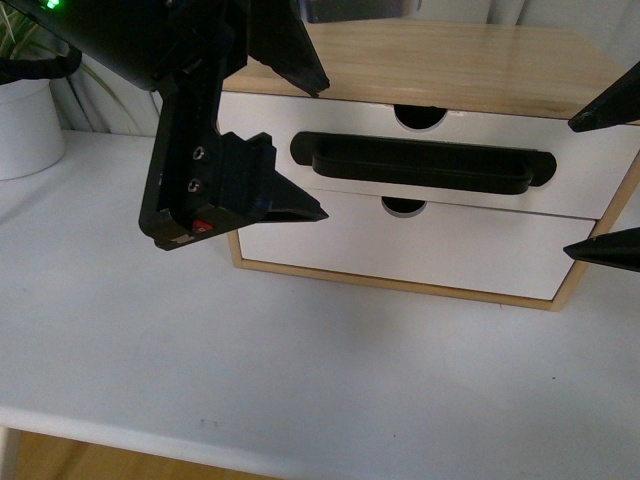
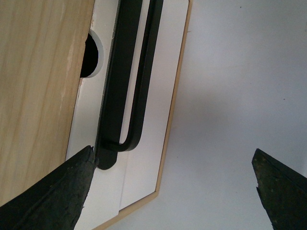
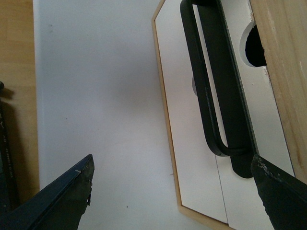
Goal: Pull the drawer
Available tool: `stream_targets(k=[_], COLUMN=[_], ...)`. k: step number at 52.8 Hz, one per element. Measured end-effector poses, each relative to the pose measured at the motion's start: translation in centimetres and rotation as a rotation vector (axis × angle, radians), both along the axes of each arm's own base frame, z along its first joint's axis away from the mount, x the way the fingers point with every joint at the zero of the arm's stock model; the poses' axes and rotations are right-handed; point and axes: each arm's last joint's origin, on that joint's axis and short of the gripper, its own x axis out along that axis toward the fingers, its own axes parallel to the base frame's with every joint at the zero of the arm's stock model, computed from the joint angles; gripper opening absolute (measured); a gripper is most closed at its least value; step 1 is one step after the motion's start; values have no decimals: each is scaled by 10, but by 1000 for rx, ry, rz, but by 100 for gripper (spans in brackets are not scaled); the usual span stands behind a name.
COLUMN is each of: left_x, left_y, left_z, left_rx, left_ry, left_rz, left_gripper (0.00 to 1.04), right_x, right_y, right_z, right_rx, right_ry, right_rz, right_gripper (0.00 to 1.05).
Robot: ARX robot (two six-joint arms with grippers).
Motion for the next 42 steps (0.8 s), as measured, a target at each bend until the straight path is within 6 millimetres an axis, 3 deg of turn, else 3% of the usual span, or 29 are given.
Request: stream_targets(k=[42], left_x=[30], left_y=[-22], left_z=[-32], left_rx=[29], left_ry=[49], left_rz=[-81], left_gripper=[99], right_x=[43], right_y=[25], right_z=[-31], right_rx=[-11], right_ry=[13], right_rz=[44], right_gripper=[96])
